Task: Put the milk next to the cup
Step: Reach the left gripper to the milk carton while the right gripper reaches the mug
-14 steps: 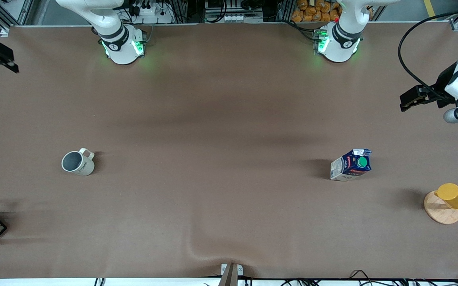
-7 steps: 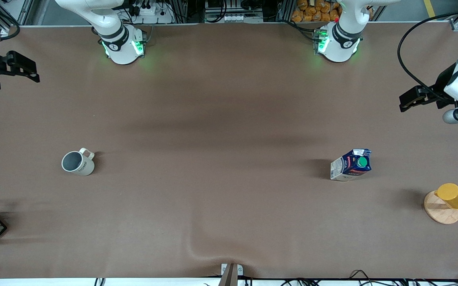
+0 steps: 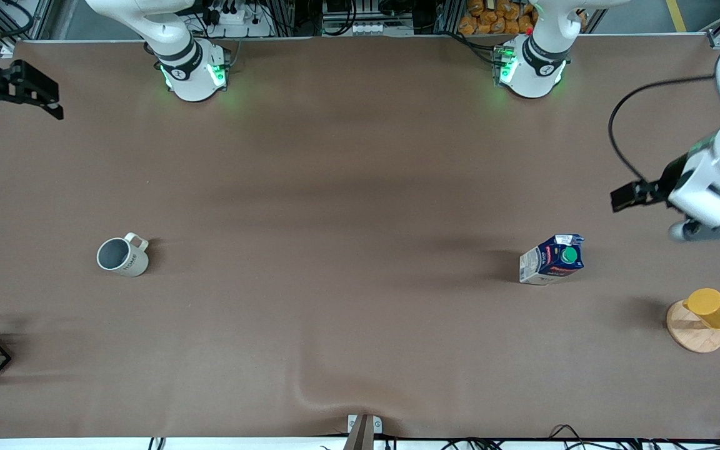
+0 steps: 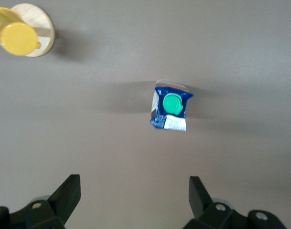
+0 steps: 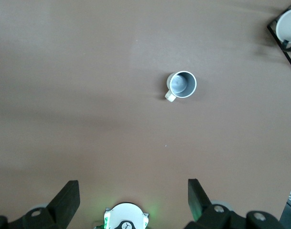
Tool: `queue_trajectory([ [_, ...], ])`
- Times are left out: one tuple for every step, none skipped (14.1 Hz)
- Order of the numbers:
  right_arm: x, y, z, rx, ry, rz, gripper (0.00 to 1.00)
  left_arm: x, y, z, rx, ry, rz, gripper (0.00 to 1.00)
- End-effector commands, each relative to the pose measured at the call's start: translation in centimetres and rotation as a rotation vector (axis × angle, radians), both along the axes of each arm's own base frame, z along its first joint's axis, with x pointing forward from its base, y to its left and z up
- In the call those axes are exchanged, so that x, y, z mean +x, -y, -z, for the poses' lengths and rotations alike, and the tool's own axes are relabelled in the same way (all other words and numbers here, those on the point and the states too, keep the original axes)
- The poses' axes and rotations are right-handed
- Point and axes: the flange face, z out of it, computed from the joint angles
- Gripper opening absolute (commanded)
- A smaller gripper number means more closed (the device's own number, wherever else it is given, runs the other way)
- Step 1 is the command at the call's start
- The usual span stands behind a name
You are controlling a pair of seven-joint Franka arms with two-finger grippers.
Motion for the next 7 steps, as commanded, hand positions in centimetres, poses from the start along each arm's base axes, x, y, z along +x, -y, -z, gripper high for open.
queue_trajectory([
  [0.9,2.3,0.6,0.0,-0.001,0.047,1.0,1.1,0.2,2.3,-0.011,-0.021,-0.019,1.0],
  [1.4,3.4,1.2,0.003,-0.01,0.068,1.0,1.5,0.4,3.2,-0.013,-0.028,-0.018,1.0],
  [2.0,4.0,2.0,0.008,-0.023,0.079,1.0,2.2,0.4,4.7,-0.02,-0.036,-0.022,1.0],
  [3.1,4.0,3.3,0.012,-0.026,0.08,1.0,2.7,0.8,6.1,-0.022,-0.044,-0.016,1.0],
  [4.7,4.3,5.7,0.012,-0.044,0.084,1.0,2.8,1.5,6.4,-0.023,-0.041,-0.008,1.0],
  [6.6,4.8,8.4,0.012,-0.044,0.091,1.0,3.0,2.7,7.4,-0.022,-0.049,0.0,1.0],
  [8.4,5.0,11.4,0.011,-0.049,0.091,1.0,3.3,3.1,8.3,-0.022,-0.05,0.003,1.0],
])
